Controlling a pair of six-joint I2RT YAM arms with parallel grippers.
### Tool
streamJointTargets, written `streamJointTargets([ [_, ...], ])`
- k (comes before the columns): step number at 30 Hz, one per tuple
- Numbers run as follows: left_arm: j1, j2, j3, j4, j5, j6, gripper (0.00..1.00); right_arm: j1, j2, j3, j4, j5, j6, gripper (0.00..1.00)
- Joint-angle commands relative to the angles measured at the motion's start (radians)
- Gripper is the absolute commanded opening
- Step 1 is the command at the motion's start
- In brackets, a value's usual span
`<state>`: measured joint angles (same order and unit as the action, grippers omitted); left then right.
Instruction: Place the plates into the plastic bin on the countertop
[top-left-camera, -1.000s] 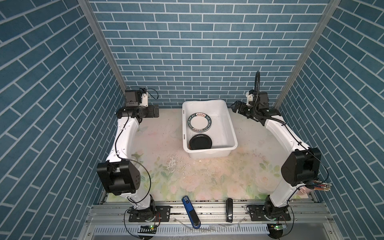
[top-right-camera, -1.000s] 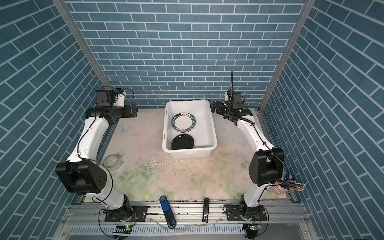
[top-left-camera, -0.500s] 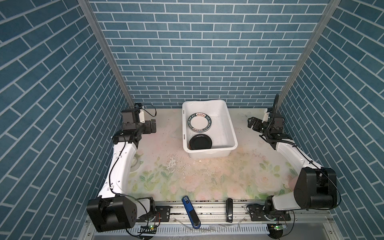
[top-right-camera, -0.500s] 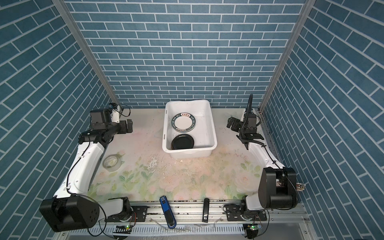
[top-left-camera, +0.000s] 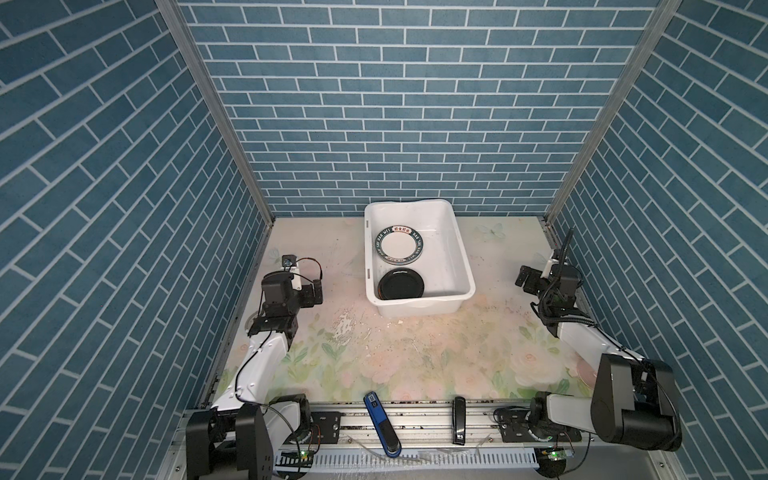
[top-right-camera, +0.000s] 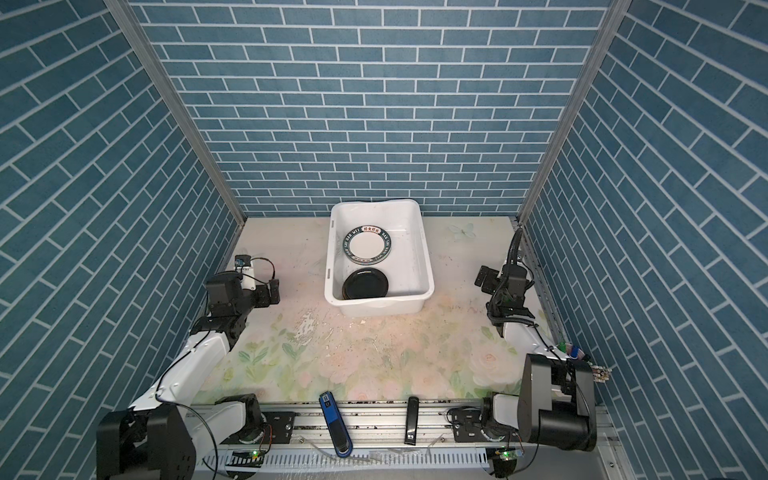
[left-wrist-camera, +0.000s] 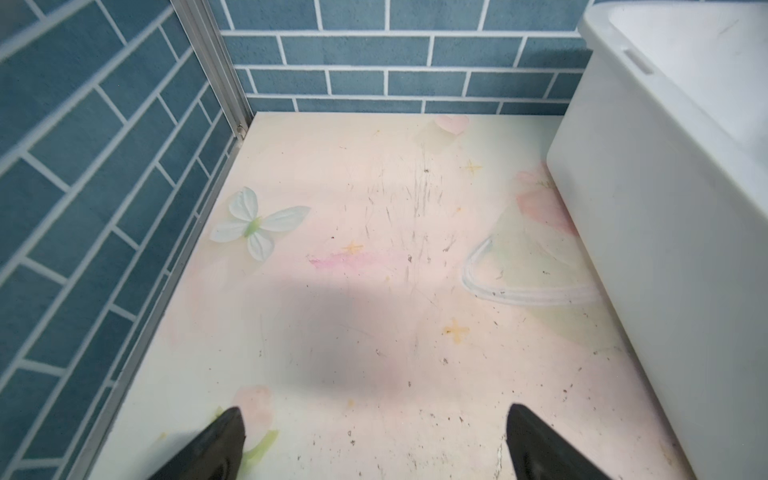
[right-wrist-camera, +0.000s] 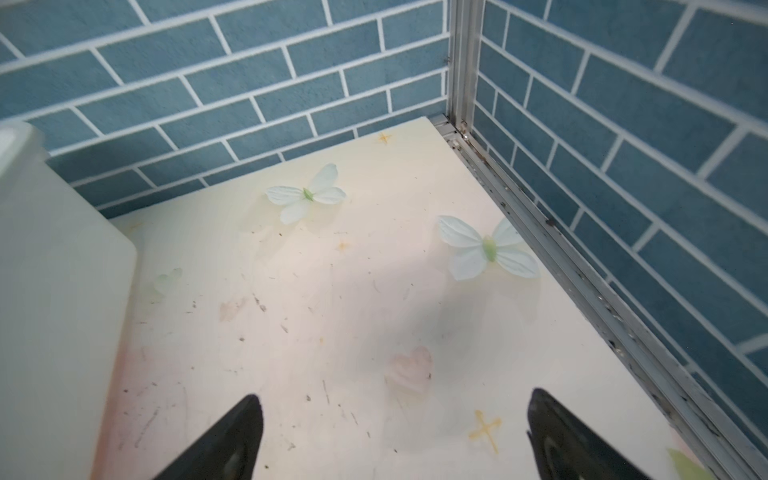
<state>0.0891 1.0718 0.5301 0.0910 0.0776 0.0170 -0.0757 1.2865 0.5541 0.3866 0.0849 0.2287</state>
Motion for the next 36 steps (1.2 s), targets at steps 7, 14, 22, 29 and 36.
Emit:
streamJointTargets([
  [7, 0.001, -0.012, -0.105, 0.333, 0.001, -0.07, 1.0, -0.02, -0.043, -0.128, 0.284, 0.002, -0.074, 0.99],
  [14, 0.001, 0.046, -0.193, 0.496, 0.175, 0.019, 1.0, -0.029, -0.043, -0.237, 0.429, -0.011, -0.068, 0.99],
  [22, 0.034, 0.272, -0.262, 0.854, 0.132, -0.046, 1.0, -0.036, -0.073, -0.36, 0.539, -0.049, -0.081, 0.99],
  [29, 0.04, 0.529, -0.358, 1.278, 0.18, -0.045, 1.0, -0.036, 0.108, -0.399, 0.791, -0.053, -0.087, 0.99],
  [36, 0.047, 0.507, -0.334, 1.202, 0.147, -0.06, 1.0, -0.041, 0.261, -0.348, 0.834, -0.043, -0.07, 0.98],
])
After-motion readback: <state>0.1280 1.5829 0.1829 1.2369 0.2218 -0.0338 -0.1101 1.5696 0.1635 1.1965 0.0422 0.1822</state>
